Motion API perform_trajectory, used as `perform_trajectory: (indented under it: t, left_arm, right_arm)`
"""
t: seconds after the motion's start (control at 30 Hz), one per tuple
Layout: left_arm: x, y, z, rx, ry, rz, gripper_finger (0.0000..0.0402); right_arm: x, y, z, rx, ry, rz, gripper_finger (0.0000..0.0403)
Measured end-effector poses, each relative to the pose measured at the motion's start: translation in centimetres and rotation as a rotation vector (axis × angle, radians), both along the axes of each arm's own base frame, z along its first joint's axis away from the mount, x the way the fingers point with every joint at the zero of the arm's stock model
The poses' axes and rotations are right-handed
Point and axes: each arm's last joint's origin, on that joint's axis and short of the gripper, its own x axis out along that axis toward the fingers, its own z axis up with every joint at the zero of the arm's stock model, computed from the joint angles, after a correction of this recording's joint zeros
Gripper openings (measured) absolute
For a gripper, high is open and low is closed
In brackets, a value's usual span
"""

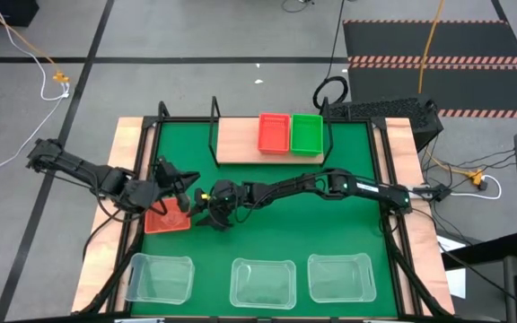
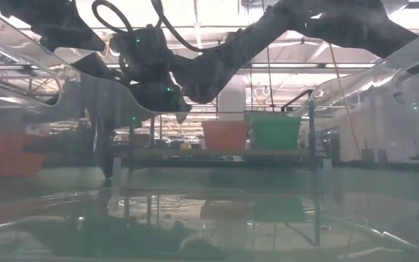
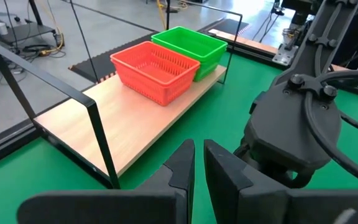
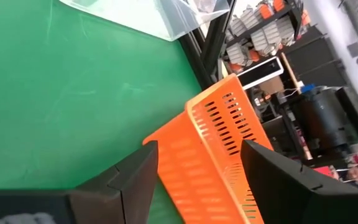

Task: Stack baskets on shelf by color
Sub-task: Stack the orange bin on the orange bins on the shelf

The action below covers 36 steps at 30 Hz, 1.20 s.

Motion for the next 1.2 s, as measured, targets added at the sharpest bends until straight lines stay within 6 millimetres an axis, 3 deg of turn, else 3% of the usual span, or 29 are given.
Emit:
perform_trajectory:
  t: [0.33,0.67,1.2]
  left_arm:
    - [0.00,-0.04,-0.01,-0.011,-0.003,-0.003,0.0037]
    - [-0.07,-0.22,-0.06,-0.013,0.002,-0.017,0.0037]
    - [-0.03,-0.22,0.01,-0.026,-0.013,-0.010,0.0037]
  right_arm:
    - [-0.28,0.24,-0.48,0.000,0.089,-0.001,0.0211]
    - [0.02,0.22,0.17,-0.002,-0.005,-0.025,0.0210]
    - [0.01,0.21,-0.17,-0.027,-0.012,0.010,0.0210]
